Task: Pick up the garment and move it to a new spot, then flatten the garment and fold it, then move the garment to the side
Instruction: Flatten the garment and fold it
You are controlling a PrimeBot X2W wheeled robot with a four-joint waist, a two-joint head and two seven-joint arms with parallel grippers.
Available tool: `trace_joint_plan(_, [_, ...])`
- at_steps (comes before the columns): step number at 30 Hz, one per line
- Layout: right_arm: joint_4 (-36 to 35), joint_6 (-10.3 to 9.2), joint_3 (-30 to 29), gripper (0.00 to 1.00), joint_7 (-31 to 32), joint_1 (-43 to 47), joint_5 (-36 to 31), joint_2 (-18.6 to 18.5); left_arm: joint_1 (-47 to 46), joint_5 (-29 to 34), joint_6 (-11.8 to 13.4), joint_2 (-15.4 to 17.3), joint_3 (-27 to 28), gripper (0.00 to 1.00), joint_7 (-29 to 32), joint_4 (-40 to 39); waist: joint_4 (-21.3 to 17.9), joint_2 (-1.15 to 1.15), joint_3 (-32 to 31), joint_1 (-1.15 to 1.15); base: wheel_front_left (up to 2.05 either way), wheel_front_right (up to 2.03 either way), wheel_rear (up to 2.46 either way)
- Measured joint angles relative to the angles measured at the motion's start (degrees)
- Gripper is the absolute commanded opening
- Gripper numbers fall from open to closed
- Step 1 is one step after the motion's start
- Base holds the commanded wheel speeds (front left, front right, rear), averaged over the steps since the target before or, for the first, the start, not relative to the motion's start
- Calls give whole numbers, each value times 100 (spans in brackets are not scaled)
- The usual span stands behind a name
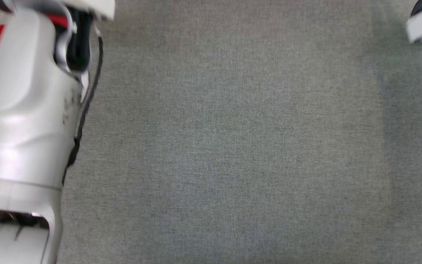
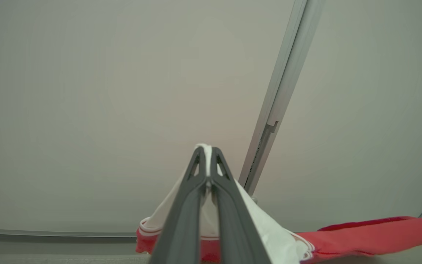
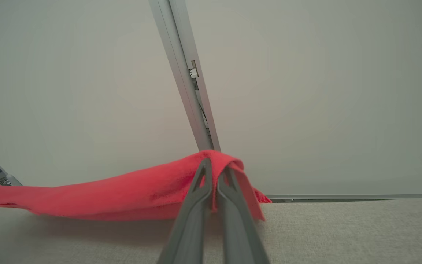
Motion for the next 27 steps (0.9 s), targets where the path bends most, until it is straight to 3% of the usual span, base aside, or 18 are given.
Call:
trace_joint_plan(15, [285, 0, 1159, 0, 544, 1635, 1302, -272, 2198, 630, -108, 321, -634, 0, 0, 318, 22, 0, -1353, 0, 0, 0, 0])
trace_joint_plan(27, [337, 1, 1561, 0, 806, 2444, 2061, -463, 3187, 376, -127, 665, -1345, 0, 66, 357, 83, 0, -2166, 0, 0, 0, 0])
